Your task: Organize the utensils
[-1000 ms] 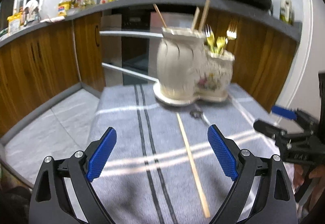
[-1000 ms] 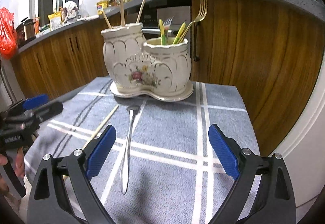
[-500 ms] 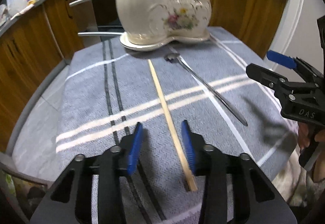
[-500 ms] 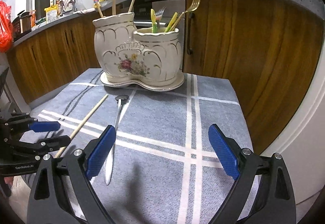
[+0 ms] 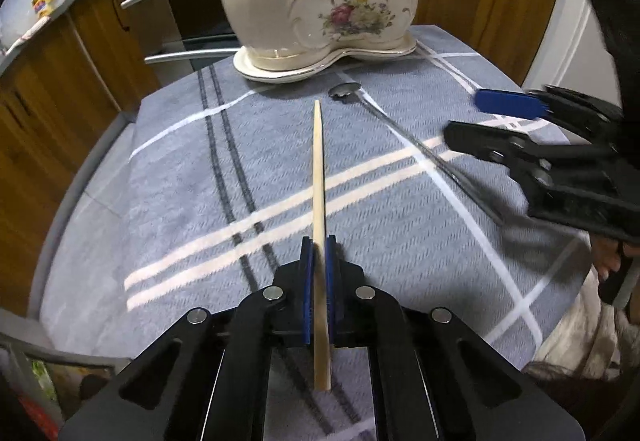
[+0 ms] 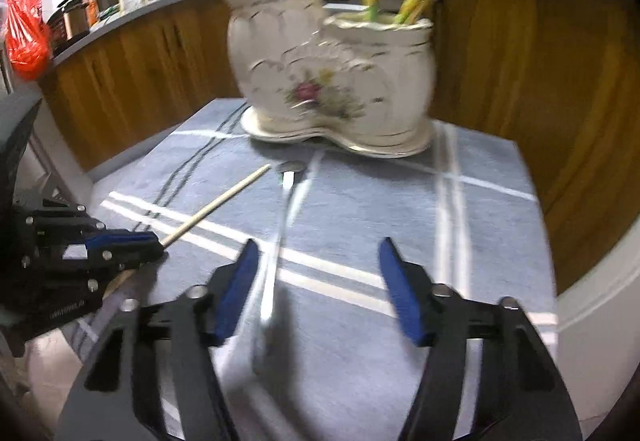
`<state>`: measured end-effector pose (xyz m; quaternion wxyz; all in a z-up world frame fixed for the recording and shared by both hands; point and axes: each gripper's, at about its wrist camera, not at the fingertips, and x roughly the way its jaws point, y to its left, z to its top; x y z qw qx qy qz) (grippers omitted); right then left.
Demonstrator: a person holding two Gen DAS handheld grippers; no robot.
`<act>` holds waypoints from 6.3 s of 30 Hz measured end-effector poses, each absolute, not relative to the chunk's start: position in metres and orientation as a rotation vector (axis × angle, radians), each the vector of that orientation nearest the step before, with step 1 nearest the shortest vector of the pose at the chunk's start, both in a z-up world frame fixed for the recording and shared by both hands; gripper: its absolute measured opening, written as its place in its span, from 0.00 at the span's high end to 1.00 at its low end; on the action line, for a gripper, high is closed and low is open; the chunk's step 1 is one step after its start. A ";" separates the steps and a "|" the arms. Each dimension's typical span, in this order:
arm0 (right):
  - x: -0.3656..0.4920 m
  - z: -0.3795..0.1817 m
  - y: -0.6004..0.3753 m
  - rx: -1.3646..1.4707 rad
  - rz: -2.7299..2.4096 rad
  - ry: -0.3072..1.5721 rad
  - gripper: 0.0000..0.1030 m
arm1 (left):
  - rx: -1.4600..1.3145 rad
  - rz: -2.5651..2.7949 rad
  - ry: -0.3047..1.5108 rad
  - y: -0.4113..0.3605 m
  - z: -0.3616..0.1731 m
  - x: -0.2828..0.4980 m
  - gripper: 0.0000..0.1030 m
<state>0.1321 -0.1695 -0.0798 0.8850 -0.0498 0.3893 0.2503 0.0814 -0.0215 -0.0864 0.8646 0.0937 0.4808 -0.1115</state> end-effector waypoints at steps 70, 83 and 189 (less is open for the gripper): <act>0.247 0.059 -0.200 0.271 0.368 0.030 0.97 | -0.298 -0.396 0.112 0.015 0.049 0.207 0.94; 0.255 0.039 -0.191 0.233 0.281 0.016 0.97 | -0.243 -0.377 0.123 0.007 0.021 0.212 0.94; 0.105 -0.026 -0.217 -0.011 0.281 0.284 0.05 | 0.029 -0.078 0.279 0.006 -0.026 0.074 0.05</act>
